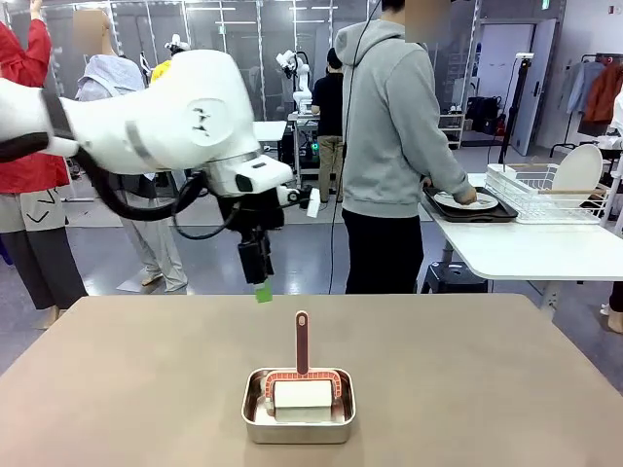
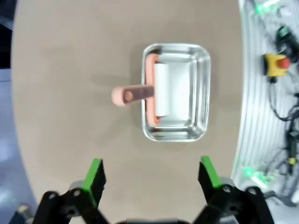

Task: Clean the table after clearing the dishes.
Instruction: When the right (or left) Handle tray is removed, use the right hand (or left hand) to clean the right (or left) side of the table with the Lint Roller.

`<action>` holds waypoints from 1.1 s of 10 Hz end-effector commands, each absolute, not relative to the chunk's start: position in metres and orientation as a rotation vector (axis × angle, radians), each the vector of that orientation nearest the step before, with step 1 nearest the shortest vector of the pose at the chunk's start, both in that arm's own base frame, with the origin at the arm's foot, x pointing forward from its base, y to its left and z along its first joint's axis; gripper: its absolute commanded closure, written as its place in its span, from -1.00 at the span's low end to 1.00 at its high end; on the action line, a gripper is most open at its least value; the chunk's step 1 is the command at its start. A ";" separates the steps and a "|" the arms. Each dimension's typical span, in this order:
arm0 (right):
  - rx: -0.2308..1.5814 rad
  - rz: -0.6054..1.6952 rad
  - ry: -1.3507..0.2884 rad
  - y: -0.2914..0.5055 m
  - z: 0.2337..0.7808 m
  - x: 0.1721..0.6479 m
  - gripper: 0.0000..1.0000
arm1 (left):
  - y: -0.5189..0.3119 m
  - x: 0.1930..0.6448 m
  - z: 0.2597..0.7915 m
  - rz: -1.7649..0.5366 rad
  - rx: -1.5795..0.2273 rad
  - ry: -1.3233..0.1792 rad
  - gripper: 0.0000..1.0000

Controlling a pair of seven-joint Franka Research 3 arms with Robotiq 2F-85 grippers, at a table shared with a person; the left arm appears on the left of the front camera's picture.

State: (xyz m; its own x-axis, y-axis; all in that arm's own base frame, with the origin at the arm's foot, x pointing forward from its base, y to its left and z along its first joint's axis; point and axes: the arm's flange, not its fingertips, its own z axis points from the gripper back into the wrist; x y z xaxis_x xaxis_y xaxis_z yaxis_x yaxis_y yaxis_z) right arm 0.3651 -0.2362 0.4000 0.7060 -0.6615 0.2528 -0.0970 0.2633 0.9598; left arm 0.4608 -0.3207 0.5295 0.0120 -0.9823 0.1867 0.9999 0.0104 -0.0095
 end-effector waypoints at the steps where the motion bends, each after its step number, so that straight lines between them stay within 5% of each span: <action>1: 1.265 -0.421 -0.717 -0.236 0.403 0.362 -1.00 | -0.347 0.485 0.530 -1.570 -0.082 -0.107 -1.00; 11: 1.265 -0.421 -0.717 -0.236 0.403 0.362 -1.00 | -0.380 0.505 0.456 -1.489 -0.166 0.108 -1.00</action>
State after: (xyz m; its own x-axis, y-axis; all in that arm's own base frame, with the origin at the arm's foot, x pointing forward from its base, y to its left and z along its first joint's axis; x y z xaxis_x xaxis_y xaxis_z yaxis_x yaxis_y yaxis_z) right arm 0.3652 -0.2362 0.4000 0.7061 -0.6614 0.2529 -0.0971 0.2633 0.9598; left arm 0.5078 -0.3790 0.4577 0.0653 -0.9975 0.0277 0.9889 0.0610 -0.1353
